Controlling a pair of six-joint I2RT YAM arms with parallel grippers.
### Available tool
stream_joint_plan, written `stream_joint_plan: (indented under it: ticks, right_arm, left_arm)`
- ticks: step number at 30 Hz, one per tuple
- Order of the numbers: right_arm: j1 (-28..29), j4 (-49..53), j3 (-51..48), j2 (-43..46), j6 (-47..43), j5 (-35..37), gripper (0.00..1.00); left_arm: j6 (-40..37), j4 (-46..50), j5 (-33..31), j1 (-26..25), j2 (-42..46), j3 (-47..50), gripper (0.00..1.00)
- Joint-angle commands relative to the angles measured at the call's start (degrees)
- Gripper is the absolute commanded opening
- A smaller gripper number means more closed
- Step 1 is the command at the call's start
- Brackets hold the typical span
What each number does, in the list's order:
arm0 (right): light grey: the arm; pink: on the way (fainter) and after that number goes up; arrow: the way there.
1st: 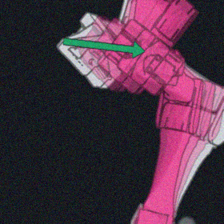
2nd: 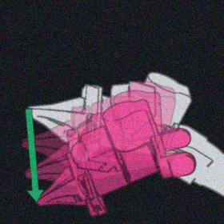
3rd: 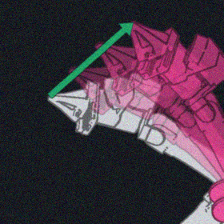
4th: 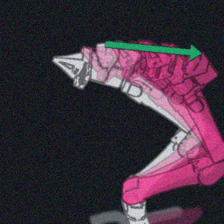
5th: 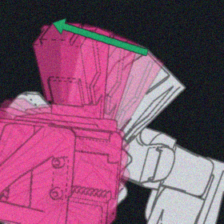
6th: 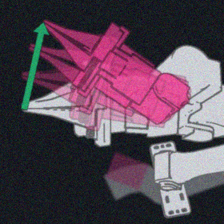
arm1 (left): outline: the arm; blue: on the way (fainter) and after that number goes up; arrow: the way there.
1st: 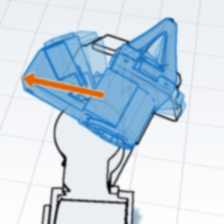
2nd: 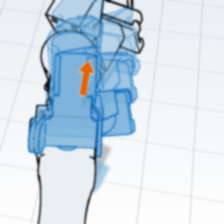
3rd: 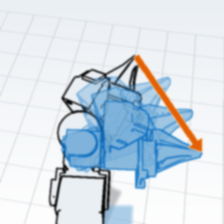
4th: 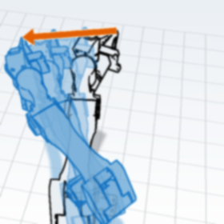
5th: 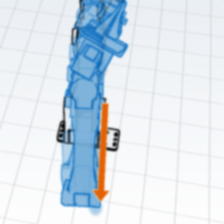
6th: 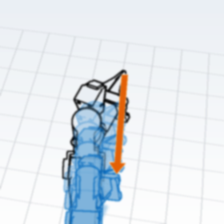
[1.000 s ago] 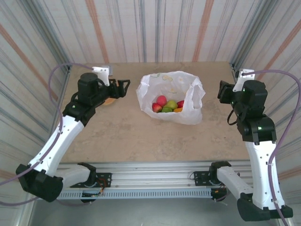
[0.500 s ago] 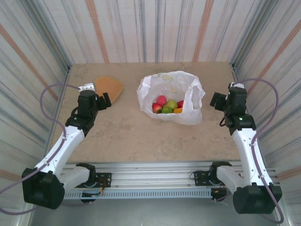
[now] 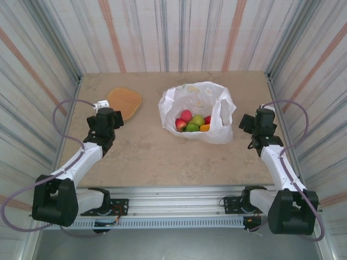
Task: Place the fruits into the plastic bag
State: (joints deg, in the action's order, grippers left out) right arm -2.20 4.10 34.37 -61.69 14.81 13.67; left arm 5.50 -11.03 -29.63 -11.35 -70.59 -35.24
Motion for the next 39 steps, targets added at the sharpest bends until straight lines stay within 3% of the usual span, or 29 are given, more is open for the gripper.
stream_joint_plan:
  ticks: [1, 8, 14, 16, 20, 23, 25, 26, 32, 37, 39]
  right_arm:
    - [-0.18, -11.66, -3.39, -1.46, 0.22, -0.93, 0.99]
    - [-0.23, -21.59, -7.63, -4.54, -2.73, -4.12, 0.99]
    - [-0.1, -30.76, -10.18, -8.76, -2.85, -7.53, 0.99]
    - [-0.17, -32.92, -10.55, -10.51, -3.03, -7.86, 0.99]
    - [-0.12, -37.79, -11.76, -13.45, -3.55, -8.14, 0.99]
    - [-0.11, -39.59, -11.92, -15.41, -3.7, -7.72, 0.99]
    - [-0.21, -39.52, -11.48, -15.93, -4.0, -7.39, 0.99]
    - [-0.22, -38.73, -11.04, -16.14, -4.17, -7.11, 0.99]
    - [-0.36, -40.52, -10.3, -17.64, -6.08, -7.75, 0.99]
    - [-0.67, -61.78, -15.35, -28.37, -7.5, -9.36, 0.99]
    - [-0.61, -51.53, -12.21, -26.05, -7.46, -9.68, 0.99]
  left_arm:
    - [-5.19, -9.74, 0.09, 0.46, -2.15, 2.34, 0.99]
    - [-8.73, -16.31, 5.88, 1.58, -7.04, 4.77, 0.99]
    - [-10.52, -32.44, 12.23, 3.81, -14.37, 10.14, 0.99]
    - [-9.92, -28.54, 14.14, 4.29, -13.49, 9.2, 0.98]
    - [-9.79, -30.57, 20.89, 6.55, -13.44, 10.64, 0.99]
    - [-8.98, -42.49, 23.92, 8.93, -17.73, 14.14, 0.99]
    - [-7.84, -33.75, 25.25, 9.15, -15.17, 12.11, 0.99]
    - [-8.48, -38.16, 24.98, 9.16, -16.89, 12.76, 0.99]
    - [-8.17, -34.81, 25.39, 9.11, -15.73, 12.23, 0.99]
    - [-8.23, -35.61, 25.31, 9.16, -16.03, 12.38, 0.99]
    - [-8.22, -35.51, 25.3, 9.16, -15.89, 12.38, 0.99]
